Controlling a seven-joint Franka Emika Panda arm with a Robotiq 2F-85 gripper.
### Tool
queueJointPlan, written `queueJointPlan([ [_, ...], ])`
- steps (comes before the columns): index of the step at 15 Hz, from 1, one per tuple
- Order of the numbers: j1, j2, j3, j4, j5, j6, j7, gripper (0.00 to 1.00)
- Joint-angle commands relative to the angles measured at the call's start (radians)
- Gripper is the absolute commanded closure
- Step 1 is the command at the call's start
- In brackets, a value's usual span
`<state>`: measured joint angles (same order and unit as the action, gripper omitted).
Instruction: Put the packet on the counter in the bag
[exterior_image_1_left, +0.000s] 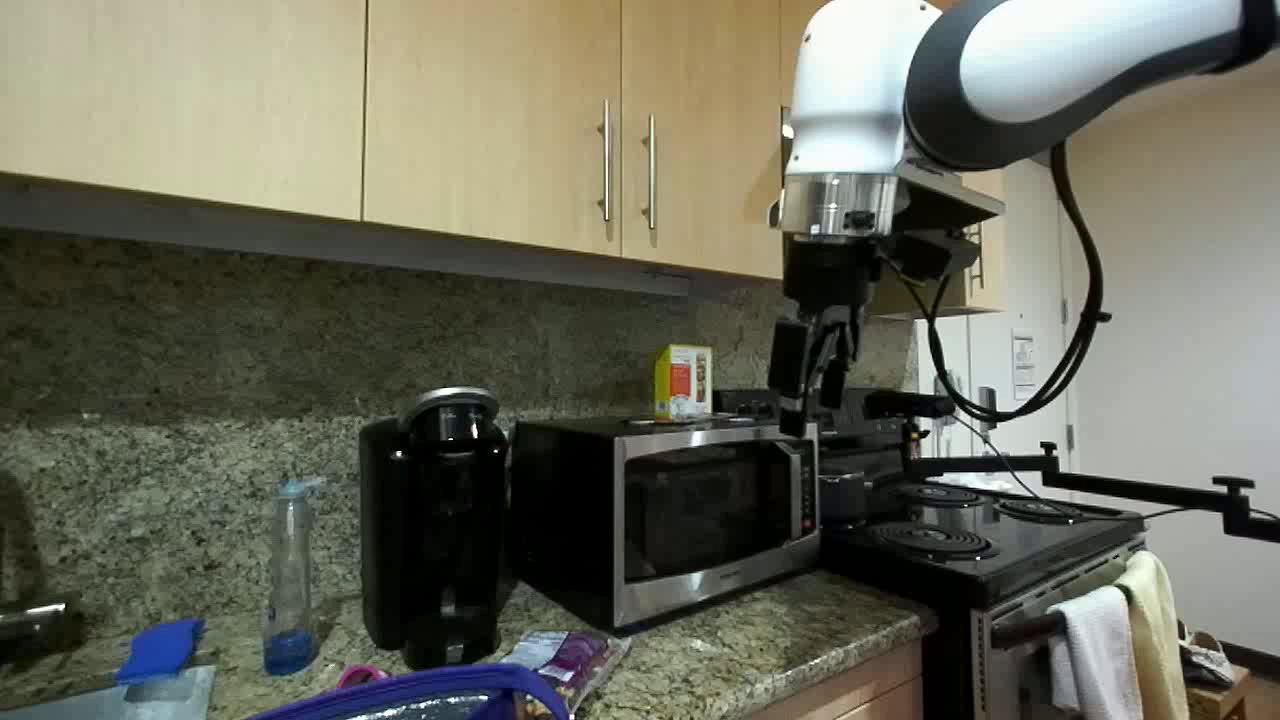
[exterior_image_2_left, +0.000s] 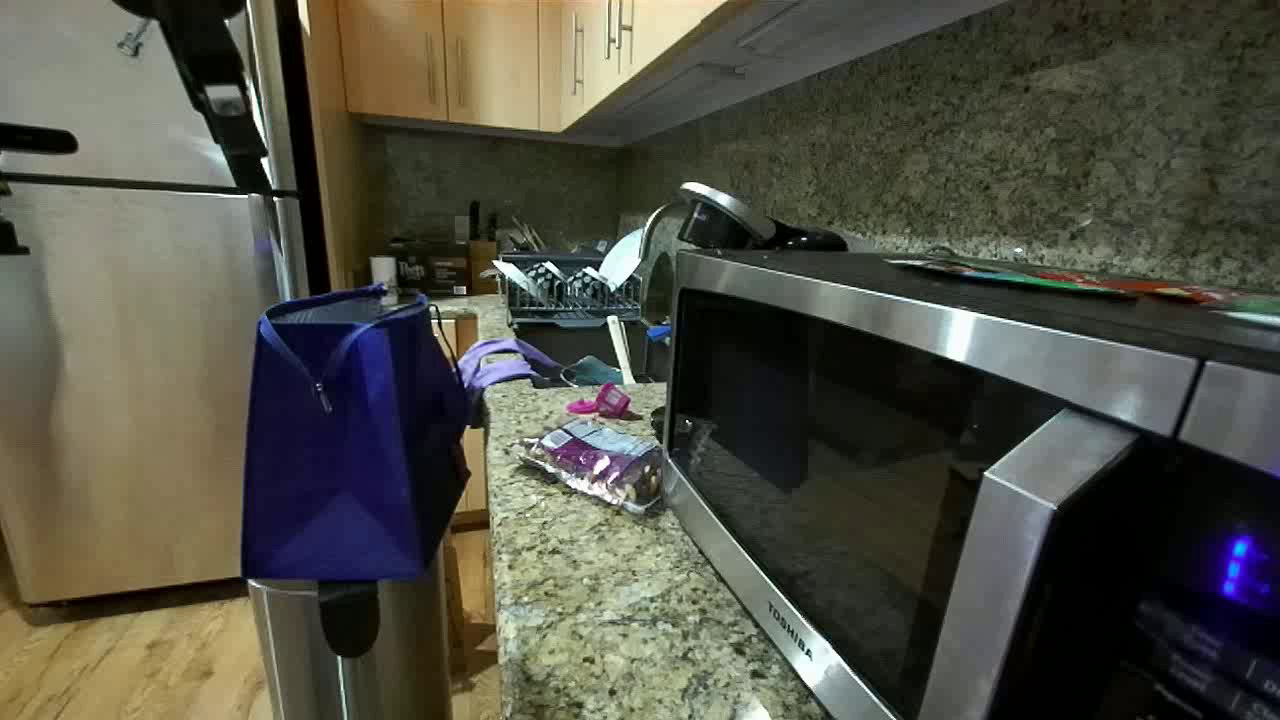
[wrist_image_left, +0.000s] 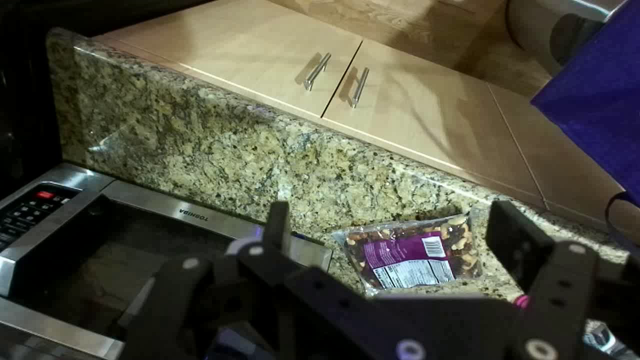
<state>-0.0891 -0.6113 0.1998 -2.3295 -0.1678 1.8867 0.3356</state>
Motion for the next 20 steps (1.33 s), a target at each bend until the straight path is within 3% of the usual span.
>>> queueJointPlan([
  [1, 0.022, 0.003, -0.016, 0.002, -0.011, -0.004, 0.010, 0.00],
  [9, 0.022, 0.003, -0.016, 0.002, -0.011, -0.004, 0.010, 0.00],
  [12, 0.037, 0.064, -0.035, 0.011, 0.032, 0.103, 0.004, 0.00],
  [16, 0.031, 0.182, 0.024, 0.048, -0.120, 0.157, -0.009, 0.00],
  [20, 0.043, 0.376, 0.092, 0.138, -0.341, 0.175, 0.007, 0.00],
])
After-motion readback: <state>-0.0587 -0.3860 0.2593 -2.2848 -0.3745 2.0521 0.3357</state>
